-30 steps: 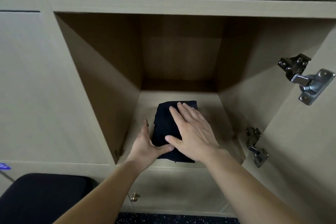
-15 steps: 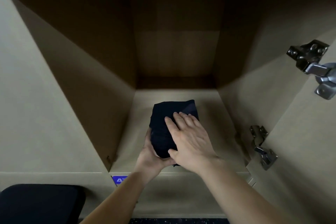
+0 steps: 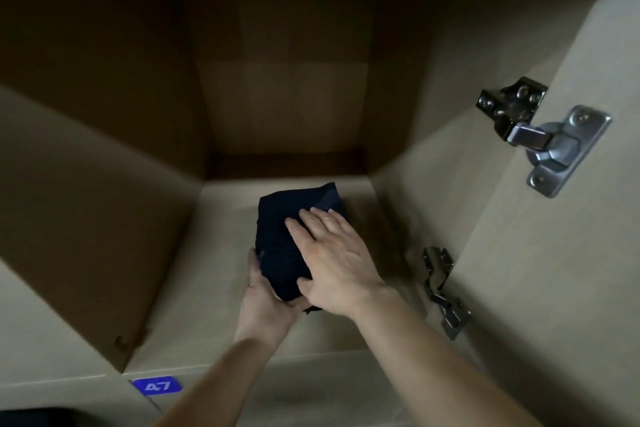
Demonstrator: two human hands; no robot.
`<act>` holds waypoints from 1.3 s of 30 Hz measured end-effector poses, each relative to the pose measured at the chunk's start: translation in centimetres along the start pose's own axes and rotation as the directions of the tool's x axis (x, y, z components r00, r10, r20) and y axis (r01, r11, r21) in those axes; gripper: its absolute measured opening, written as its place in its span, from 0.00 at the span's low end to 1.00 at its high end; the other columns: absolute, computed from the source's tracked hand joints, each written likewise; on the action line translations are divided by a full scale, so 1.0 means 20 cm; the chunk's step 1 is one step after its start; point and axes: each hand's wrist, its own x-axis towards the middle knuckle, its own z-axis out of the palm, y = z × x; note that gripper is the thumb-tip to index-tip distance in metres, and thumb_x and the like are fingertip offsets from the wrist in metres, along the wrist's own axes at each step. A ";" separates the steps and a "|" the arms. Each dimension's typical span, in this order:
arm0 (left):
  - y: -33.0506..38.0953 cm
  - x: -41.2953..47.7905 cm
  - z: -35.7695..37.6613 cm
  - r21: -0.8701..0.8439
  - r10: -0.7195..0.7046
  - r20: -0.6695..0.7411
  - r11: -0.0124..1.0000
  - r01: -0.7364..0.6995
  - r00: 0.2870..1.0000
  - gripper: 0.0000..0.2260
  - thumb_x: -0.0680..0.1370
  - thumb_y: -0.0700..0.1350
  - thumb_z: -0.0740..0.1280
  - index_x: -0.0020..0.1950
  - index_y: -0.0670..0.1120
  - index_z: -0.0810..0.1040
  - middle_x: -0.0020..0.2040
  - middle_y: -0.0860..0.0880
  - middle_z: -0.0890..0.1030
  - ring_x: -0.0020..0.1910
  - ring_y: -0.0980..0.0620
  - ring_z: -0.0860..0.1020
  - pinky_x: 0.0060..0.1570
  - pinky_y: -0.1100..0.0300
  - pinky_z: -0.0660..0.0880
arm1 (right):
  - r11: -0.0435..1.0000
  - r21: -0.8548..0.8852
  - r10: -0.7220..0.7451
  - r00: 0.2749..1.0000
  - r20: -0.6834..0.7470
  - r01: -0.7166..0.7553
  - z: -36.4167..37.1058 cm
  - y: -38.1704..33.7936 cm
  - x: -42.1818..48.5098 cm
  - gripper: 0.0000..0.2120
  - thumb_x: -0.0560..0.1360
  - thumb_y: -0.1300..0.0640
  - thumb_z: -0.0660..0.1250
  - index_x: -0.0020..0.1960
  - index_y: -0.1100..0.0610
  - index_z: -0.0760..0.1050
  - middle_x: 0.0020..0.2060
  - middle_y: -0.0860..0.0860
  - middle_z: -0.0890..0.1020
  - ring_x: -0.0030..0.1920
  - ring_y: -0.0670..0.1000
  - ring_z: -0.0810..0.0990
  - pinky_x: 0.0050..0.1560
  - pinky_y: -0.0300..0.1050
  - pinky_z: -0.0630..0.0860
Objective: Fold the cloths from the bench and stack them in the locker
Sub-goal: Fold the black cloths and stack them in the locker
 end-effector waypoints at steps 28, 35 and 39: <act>0.13 0.42 0.49 0.214 0.015 0.066 0.976 -0.029 0.998 0.57 0.67 0.55 0.78 0.79 0.50 0.38 0.70 0.45 0.73 0.63 0.45 0.76 0.58 0.56 0.75 | 0.952 -0.001 0.304 0.945 0.122 -0.306 -0.01 0.49 0.16 0.41 0.73 0.58 0.68 0.78 0.51 0.48 0.79 0.51 0.49 0.78 0.51 0.41 0.76 0.54 0.36; 0.15 0.46 0.49 0.254 -0.012 0.143 0.967 -0.025 0.990 0.60 0.65 0.57 0.79 0.79 0.48 0.37 0.72 0.47 0.70 0.66 0.47 0.74 0.62 0.57 0.72 | 0.949 -0.013 0.314 0.938 0.144 -0.316 0.00 0.52 0.17 0.43 0.72 0.57 0.69 0.79 0.51 0.47 0.79 0.51 0.49 0.78 0.52 0.42 0.77 0.53 0.37; 0.18 0.46 0.40 0.237 -0.050 0.308 0.971 -0.026 0.950 0.64 0.62 0.50 0.82 0.79 0.47 0.35 0.76 0.49 0.65 0.71 0.49 0.68 0.69 0.57 0.67 | 0.946 0.008 0.319 0.936 0.150 -0.324 -0.03 0.51 0.16 0.44 0.72 0.56 0.67 0.79 0.53 0.44 0.79 0.53 0.47 0.78 0.52 0.42 0.77 0.52 0.38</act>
